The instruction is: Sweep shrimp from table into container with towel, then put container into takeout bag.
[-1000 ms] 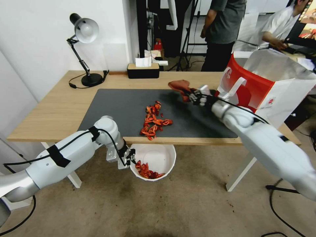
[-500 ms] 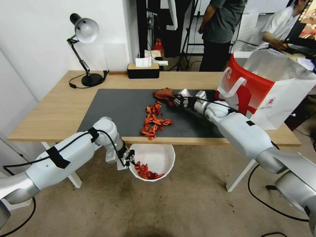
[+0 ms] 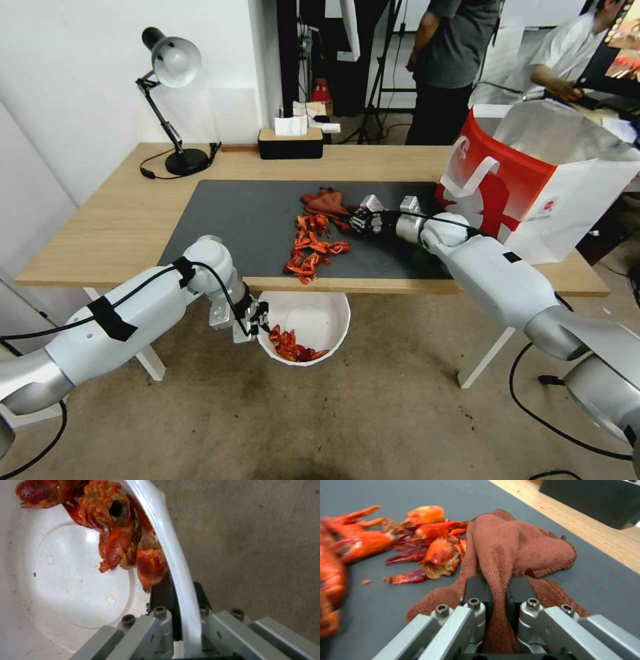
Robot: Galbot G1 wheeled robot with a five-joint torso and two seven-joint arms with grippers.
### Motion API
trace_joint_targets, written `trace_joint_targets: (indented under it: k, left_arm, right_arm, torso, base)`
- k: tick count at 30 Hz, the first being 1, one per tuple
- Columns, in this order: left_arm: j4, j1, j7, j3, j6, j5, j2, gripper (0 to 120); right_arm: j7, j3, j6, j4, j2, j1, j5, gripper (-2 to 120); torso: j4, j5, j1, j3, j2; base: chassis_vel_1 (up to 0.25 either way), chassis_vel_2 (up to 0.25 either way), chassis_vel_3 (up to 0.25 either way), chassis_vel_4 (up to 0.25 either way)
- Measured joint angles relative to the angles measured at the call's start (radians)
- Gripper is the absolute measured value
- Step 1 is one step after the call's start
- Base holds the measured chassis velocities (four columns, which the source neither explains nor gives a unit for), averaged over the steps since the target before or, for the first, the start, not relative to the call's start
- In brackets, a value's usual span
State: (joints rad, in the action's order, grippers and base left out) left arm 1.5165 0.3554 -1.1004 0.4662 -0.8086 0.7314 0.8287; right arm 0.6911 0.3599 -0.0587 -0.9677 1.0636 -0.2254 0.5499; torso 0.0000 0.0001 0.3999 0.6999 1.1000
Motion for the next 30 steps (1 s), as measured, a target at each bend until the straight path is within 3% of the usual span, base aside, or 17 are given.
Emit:
trace_joint_targets:
  k: [13,30]
  left_arm:
    - [0.006,0.012,0.0,-0.012,0.0,0.001,-0.01,0]
    - [0.0,0.006,0.0,-0.013,0.0,-0.001,-0.007,0]
  right_arm:
    - [0.067,0.001,-0.012,-0.071,-0.055,-0.033,0.007,5]
    - [0.072,-0.025,-0.009,-0.248,-0.142,-0.134,0.008,5]
  torso:
    - [0.0,-0.0001,0.0,0.0,0.0]
    - [0.0,0.0,0.0,0.0,0.0]
  base:
    - [0.0,0.0,0.0,0.0]
    - [0.0,0.0,0.0,0.0]
